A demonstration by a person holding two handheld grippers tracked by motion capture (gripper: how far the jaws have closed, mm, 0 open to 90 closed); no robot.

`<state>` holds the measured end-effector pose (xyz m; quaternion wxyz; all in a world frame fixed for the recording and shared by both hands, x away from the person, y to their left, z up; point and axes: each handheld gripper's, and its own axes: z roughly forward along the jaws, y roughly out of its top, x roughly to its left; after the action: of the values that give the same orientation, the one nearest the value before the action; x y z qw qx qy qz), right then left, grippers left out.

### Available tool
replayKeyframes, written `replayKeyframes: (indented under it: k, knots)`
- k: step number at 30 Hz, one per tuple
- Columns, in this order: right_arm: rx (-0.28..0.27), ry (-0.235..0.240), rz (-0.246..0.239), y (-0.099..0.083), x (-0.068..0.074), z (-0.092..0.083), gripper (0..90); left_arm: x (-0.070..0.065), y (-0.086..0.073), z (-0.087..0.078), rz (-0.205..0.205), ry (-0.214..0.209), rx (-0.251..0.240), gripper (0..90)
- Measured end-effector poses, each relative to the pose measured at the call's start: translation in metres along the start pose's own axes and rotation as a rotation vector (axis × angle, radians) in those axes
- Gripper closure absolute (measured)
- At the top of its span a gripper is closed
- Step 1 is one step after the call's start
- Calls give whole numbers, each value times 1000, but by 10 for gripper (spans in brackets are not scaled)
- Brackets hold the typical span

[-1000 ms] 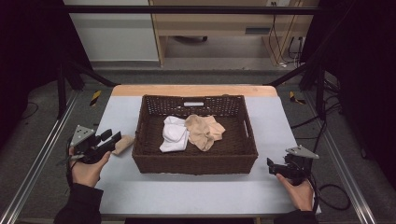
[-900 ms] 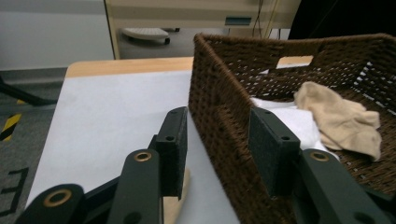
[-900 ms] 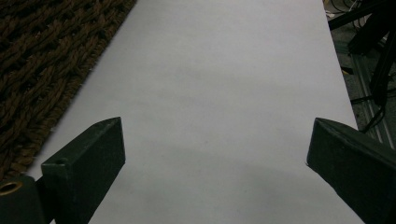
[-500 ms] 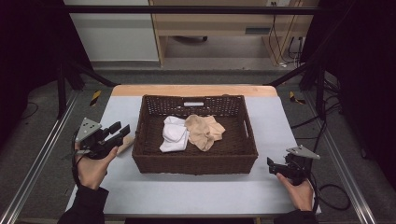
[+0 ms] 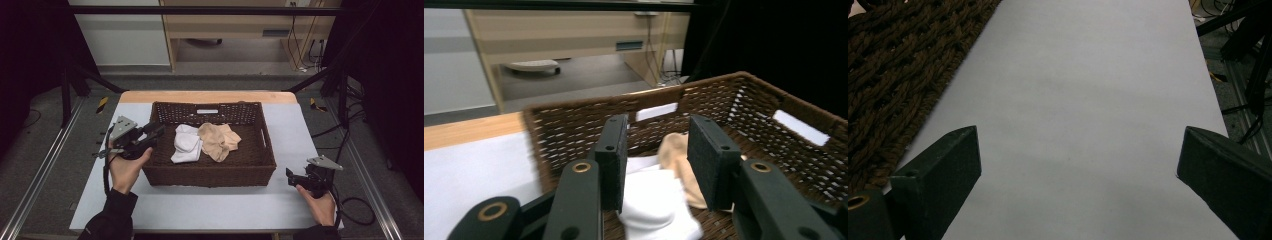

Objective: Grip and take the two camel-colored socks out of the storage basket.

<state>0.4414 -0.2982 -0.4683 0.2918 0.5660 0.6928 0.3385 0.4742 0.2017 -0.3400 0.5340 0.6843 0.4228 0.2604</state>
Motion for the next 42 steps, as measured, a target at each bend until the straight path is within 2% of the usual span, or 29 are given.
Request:
replayKeyframes:
  k: [1,4,7,13,16,17,19,22,24,25,29,31,32,37,39,42]
  knots:
    - [-2,-1,-3,0,0,0,43,-6,3,8,5,-10,4,592]
    - [-1,-3,-6,0,-1,0,43,-13,7,16,13,-20,8,588]
    - [-6,-5,2,0,-2,0,43,-27,10,32,38,-43,17,581]
    - [-7,-3,6,1,-2,0,43,-41,14,53,59,-58,40,562]
    - [-5,-3,2,1,-1,0,43,-52,14,67,83,-69,60,547]
    - [-5,-3,2,1,-1,0,43,-52,14,67,83,-69,60,542]
    - [-6,-3,3,1,-1,0,44,-63,14,81,102,-84,74,531]
    - [-7,0,6,1,-2,0,44,-69,13,90,107,-88,84,509]
    - [-8,0,6,1,-1,0,44,-76,12,103,122,-85,100,496]
    - [-8,1,5,1,-2,0,44,-76,12,103,122,-85,100,488]
    - [-12,1,5,1,-2,0,44,-81,7,123,142,-73,137,466]
    - [-12,1,8,1,-2,0,44,-82,6,126,147,-71,143,455]
    - [-12,2,8,1,-2,0,44,-82,3,134,156,-62,164,452]
    - [-12,1,3,1,-3,1,44,-80,-4,148,158,-52,188,430]
    - [-9,4,2,1,-2,1,44,-79,-11,159,176,-44,214,427]
    - [-13,4,5,1,-3,1,44,-74,-17,168,170,-38,245,424]
